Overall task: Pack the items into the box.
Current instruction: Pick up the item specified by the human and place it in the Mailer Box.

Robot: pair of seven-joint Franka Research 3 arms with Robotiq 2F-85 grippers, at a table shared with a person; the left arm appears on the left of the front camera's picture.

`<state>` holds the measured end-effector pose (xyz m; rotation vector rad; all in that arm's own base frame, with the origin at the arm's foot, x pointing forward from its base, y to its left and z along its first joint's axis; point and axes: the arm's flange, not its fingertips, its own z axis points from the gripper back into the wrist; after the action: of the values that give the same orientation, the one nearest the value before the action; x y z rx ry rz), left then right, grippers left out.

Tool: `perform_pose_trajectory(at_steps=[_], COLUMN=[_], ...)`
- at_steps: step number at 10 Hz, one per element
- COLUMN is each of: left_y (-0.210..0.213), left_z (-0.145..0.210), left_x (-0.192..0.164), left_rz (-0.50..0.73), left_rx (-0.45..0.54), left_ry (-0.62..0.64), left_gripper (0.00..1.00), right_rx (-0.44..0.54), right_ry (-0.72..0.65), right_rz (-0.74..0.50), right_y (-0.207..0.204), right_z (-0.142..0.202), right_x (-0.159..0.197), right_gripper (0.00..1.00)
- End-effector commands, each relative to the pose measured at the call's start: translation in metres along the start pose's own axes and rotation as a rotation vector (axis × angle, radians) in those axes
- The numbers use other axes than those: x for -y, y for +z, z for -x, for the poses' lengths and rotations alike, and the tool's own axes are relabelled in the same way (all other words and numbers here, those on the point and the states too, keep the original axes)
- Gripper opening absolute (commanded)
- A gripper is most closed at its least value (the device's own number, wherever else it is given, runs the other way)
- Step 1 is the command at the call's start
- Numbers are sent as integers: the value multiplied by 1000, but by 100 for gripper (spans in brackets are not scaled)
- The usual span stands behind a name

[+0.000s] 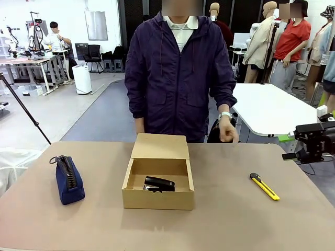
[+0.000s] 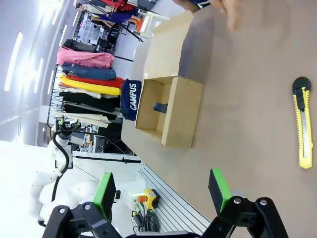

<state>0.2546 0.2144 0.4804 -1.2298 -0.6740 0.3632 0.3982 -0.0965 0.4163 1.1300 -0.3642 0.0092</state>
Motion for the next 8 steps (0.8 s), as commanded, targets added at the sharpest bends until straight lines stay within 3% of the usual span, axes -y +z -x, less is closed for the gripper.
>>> perform_pose_trajectory(at_steps=[1,8], left_y=[-1,-1], left_z=[0,0], left_x=[1,1], left_rz=[25,25], left_rx=[11,11], left_ry=[-14,-14], left_gripper=[100,100], right_rx=[-21,-21], right_ry=[11,11], right_rz=[5,5], right_y=[4,4], right_z=[-2,-2], right_x=[0,0], right_gripper=[100,100])
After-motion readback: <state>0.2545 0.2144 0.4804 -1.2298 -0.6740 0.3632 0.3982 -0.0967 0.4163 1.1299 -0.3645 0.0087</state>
